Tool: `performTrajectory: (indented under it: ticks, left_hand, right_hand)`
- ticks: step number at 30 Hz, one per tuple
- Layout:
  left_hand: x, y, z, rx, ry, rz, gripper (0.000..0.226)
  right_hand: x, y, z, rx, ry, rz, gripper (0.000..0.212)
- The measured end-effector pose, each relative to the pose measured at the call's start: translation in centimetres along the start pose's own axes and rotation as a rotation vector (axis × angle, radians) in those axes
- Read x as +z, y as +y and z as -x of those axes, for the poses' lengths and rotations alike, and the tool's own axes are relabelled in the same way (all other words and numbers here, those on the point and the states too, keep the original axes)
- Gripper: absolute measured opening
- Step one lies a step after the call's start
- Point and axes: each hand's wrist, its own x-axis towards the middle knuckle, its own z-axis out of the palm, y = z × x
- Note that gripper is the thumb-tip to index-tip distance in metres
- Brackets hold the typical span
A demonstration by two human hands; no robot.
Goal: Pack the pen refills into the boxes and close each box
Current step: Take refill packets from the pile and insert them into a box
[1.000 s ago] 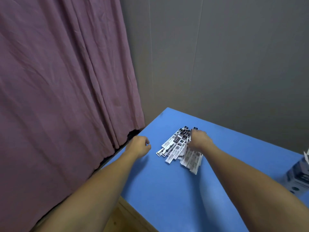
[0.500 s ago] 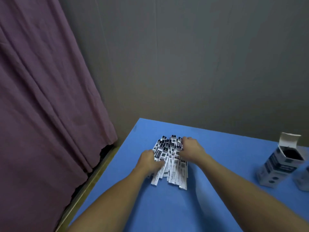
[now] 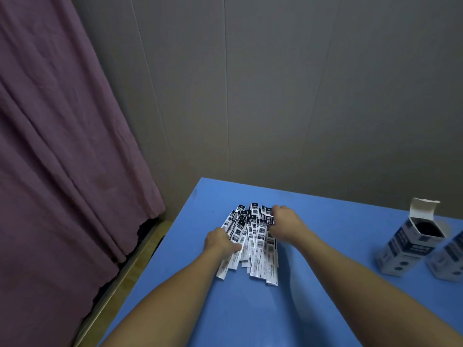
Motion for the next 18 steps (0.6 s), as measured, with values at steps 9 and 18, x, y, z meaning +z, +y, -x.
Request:
performTrajectory:
  ticks: [9,18]
  left_hand:
    - [-1.2,0.0,0.4,-0.031,0.001,0.038,0.03]
    - [-2.4,-0.2,0.9,-0.007,-0.033,0.049,0.046]
  right_hand:
    - [-0.1,-0.8,-0.3,-0.012,0.004,0.012,0.045]
    - [0.6,-0.7,-0.3,-0.011,-0.03,0.001,0.032]
